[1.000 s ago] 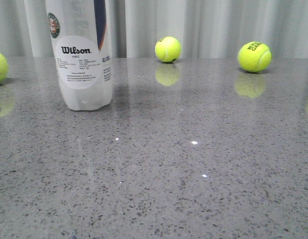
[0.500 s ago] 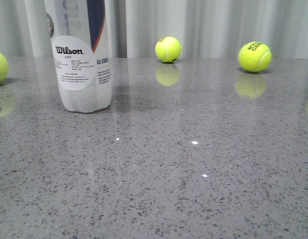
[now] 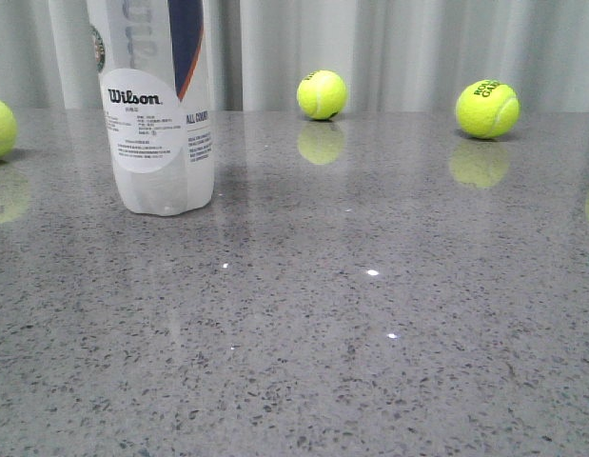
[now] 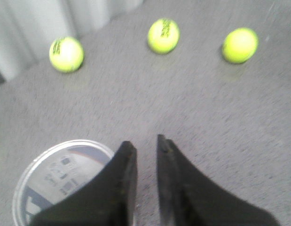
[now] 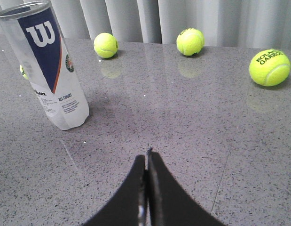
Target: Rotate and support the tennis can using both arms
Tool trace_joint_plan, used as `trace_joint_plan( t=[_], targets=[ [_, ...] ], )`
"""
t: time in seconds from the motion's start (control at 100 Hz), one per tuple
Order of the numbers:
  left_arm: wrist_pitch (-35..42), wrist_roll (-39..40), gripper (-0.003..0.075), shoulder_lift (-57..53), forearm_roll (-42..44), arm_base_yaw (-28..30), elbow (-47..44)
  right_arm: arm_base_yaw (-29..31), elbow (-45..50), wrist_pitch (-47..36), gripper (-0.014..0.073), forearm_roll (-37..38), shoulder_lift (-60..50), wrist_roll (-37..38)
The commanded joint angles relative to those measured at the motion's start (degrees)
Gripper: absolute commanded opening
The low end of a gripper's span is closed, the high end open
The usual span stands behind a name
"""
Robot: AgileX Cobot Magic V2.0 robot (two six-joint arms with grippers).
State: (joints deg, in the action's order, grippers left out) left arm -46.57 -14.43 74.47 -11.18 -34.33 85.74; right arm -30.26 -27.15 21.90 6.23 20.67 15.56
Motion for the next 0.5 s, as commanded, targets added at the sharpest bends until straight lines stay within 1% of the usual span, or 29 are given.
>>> trace_joint_plan(
  t=[0.0,0.17,0.49],
  targets=[
    [9.8,-0.1,-0.0020,-6.8,-1.2,-1.5,-4.4,0.3,-1.5,-5.0,-0.0056,0.8,0.2,-0.4],
    [16.9,-0.1,-0.0021,-16.3,-1.7,-1.8,-16.5,0.3,-1.5,-5.0,-0.0056,0.8,0.2,-0.4],
    [26.2,-0.1,-0.0021,-32.3,-1.7,-1.8,-37.0,0.3,-1.5,-5.0,-0.0056,0.8,0.2,-0.4]
  ],
)
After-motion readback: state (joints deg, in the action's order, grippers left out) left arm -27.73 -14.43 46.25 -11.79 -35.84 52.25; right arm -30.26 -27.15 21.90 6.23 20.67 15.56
